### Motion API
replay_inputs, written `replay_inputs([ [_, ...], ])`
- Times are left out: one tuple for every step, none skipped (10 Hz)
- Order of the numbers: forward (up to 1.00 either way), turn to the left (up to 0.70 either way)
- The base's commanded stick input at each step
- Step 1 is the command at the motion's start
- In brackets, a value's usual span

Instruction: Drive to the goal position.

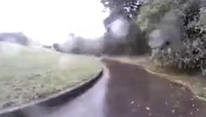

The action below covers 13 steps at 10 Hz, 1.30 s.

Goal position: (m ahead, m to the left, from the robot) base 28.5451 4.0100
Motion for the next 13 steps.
replay_inputs([
  [1.0,0.0],
  [1.0,0.0],
  [1.0,0.0],
  [1.0,0.0],
  [1.0,0.0],
  [1.0,0.0],
  [1.0,0.0],
  [1.0,0.0],
  [1.0,0.0],
  [1.0,0.0],
  [0.37,0.0],
  [0.0,0.0],
  [0.0,0.0],
])
